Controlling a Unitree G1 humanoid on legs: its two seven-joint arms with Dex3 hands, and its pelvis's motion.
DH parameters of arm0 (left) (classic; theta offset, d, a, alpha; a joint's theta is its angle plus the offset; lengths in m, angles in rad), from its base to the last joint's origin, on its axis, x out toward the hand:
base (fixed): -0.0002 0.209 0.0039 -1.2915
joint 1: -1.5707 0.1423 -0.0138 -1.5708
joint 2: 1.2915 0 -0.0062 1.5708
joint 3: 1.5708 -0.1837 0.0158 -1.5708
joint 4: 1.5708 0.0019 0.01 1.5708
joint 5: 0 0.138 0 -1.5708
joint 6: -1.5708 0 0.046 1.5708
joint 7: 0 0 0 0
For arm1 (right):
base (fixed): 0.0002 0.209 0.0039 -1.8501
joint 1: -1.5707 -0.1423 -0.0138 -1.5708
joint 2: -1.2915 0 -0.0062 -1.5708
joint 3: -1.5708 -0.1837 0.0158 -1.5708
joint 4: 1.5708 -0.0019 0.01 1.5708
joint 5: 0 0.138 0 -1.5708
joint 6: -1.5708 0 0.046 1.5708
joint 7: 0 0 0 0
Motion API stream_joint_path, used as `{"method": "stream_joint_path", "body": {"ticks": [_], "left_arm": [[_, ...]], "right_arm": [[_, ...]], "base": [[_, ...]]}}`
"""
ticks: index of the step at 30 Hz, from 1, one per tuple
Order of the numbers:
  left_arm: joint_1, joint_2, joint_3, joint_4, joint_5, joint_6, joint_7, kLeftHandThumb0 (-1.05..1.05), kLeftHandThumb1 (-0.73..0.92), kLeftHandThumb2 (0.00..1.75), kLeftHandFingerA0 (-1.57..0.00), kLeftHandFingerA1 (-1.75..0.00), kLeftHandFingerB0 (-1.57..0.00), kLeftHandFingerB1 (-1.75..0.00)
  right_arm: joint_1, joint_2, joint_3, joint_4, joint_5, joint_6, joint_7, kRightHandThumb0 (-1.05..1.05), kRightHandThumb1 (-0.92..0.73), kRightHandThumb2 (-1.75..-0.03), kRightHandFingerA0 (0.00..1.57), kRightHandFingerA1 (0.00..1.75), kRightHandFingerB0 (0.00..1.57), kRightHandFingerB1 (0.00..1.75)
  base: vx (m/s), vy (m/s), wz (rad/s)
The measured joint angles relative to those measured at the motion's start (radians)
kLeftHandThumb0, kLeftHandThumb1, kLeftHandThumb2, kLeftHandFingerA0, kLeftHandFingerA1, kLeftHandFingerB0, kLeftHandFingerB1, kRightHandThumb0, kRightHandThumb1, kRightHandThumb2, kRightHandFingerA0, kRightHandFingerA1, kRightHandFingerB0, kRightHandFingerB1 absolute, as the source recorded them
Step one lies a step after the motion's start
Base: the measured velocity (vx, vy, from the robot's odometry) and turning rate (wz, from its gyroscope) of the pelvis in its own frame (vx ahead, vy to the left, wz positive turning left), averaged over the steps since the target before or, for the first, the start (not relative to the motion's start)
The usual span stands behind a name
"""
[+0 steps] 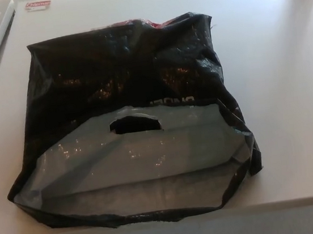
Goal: A plastic bag is kept infront of the robot in the middle of the desk and the robot uses both its hands to grab it from the top and lifts it up and then releases it.
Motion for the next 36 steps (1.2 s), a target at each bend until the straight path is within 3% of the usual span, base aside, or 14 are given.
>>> {"method": "stream_joint_path", "body": {"ticks": [4, 7, 8, 9, 10, 12, 16, 19, 20, 25, 26, 27, 31, 36], "left_arm": [[0.066, -0.01, 0.016, -0.095, -0.02, -0.063, -0.001, -0.18, 0.33, 0.82, -0.45, -0.62, -0.15, -0.49], [0.119, -0.015, 0.037, -0.179, -0.036, -0.122, -0.002, -0.2, 0.31, 0.81, -0.42, -0.6, -0.14, -0.48], [0.126, -0.015, 0.043, -0.195, -0.039, -0.133, -0.002, -0.21, 0.31, 0.81, -0.41, -0.6, -0.11, -0.47], [0.14, -0.015, 0.053, -0.225, -0.046, -0.156, -0.002, -0.23, 0.3, 0.81, -0.38, -0.59, -0.09, -0.47], [0.144, -0.015, 0.057, -0.232, -0.048, -0.162, -0.002, -0.38, 0.41, 0.6, -0.43, -0.47, -0.18, -0.34], [0.167, -0.016, 0.08, -0.28, -0.057, -0.201, -0.002, -0.36, 0.41, 0.59, -0.41, -0.46, -0.16, -0.33], [0.176, -0.015, 0.141, -0.356, -0.066, -0.263, -0.001, -0.28, 0.42, 0.56, -0.39, -0.43, -0.16, -0.31], [0.156, -0.007, 0.208, -0.412, -0.071, -0.306, 0.002, -0.25, 0.44, 0.57, -0.37, -0.44, -0.14, -0.32], [0.133, 0.002, 0.238, -0.429, -0.07, -0.321, 0.004, -0.32, 0.4, 0.57, -0.38, -0.43, -0.17, -0.32], [-0.041, 0.087, 0.386, -0.468, -0.064, -0.381, 0.023, -0.41, 0.38, 0.6, -0.38, -0.44, -0.19, -0.35], [-0.079, 0.109, 0.416, -0.468, -0.061, -0.39, 0.028, -0.41, 0.37, 0.6, -0.38, -0.44, -0.21, -0.36], [-0.098, 0.121, 0.433, -0.468, -0.06, -0.396, 0.031, -0.41, 0.36, 0.6, -0.38, -0.44, -0.2, -0.35], [-0.238, 0.2, 0.51, -0.449, -0.031, -0.41, 0.05, -0.42, 0.35, 0.59, -0.37, -0.43, -0.18, -0.34], [-0.383, 0.248, 0.541, -0.409, 0.029, -0.417, 0.074, -0.39, 0.38, 0.52, -0.38, -0.35, -0.2, -0.28]], "right_arm": [[0.057, 0.0, -0.019, -0.105, 0.005, -0.055, 0.0, -0.43, -0.49, -0.56, 0.41, 0.4, 0.25, 0.3], [0.108, 0.001, -0.034, -0.195, 0.004, -0.111, 0.0, -0.47, -0.5, -0.55, 0.53, 0.42, 0.26, 0.3], [0.118, 0.002, -0.036, -0.211, 0.003, -0.121, 0.0, -0.54, -0.41, -0.71, 0.52, 0.52, 0.22, 0.4], [0.135, 0.003, -0.04, -0.243, 0.003, -0.143, 0.0, -0.46, -0.49, -0.55, 0.6, 0.44, 0.29, 0.3], [0.14, 0.003, -0.04, -0.252, 0.003, -0.149, 0.0, -0.56, -0.41, -0.71, 0.56, 0.54, 0.29, 0.41], [0.172, 0.003, -0.05, -0.307, 0.003, -0.188, 0.0, -0.56, -0.41, -0.72, 0.54, 0.55, 0.29, 0.42], [0.19, -0.008, -0.089, -0.408, 0.005, -0.24, 0.001, -0.44, -0.45, -0.54, 0.56, 0.41, 0.31, 0.31], [0.169, -0.031, -0.125, -0.509, 0.009, -0.251, 0.004, -0.51, -0.47, -0.55, 0.56, 0.6, 0.28, 0.3], [0.147, -0.045, -0.139, -0.555, 0.01, -0.248, 0.004, -0.53, -0.47, -0.55, 0.53, 0.72, 0.29, 0.32], [-0.035, -0.135, -0.196, -0.724, 0.003, -0.195, 0.013, -0.51, -0.45, -0.54, 0.56, 0.72, 0.29, 0.33], [-0.077, -0.149, -0.196, -0.745, -0.001, -0.18, 0.016, -0.32, -0.24, -0.82, 0.52, 0.69, 0.15, 0.49], [-0.099, -0.156, -0.196, -0.754, -0.004, -0.171, 0.018, -0.59, -0.37, -0.72, 0.51, 0.61, 0.24, 0.43], [-0.293, -0.2, -0.172, -0.756, -0.025, -0.1, 0.029, -0.59, -0.38, -0.72, 0.51, 0.63, 0.23, 0.43], [-0.505, -0.25, -0.131, -0.714, -0.056, -0.015, 0.049, -0.54, -0.43, -0.53, 0.53, 0.59, 0.27, 0.37]], "base": [[0.0, 0.0, 0.0], [0.0, 0.0, 0.0], [0.0, 0.0, 0.0], [0.0, 0.0, 0.0], [0.0, 0.0, 0.0], [0.0, 0.0, 0.0], [0.0, 0.0, 0.0], [0.0, 0.0, 0.0], [0.0, 0.0, 0.0], [0.0, 0.0, 0.0], [0.0, 0.0, 0.0], [0.0, 0.0, 0.0], [0.0, 0.0, 0.0], [0.0, 0.0, 0.0]]}}
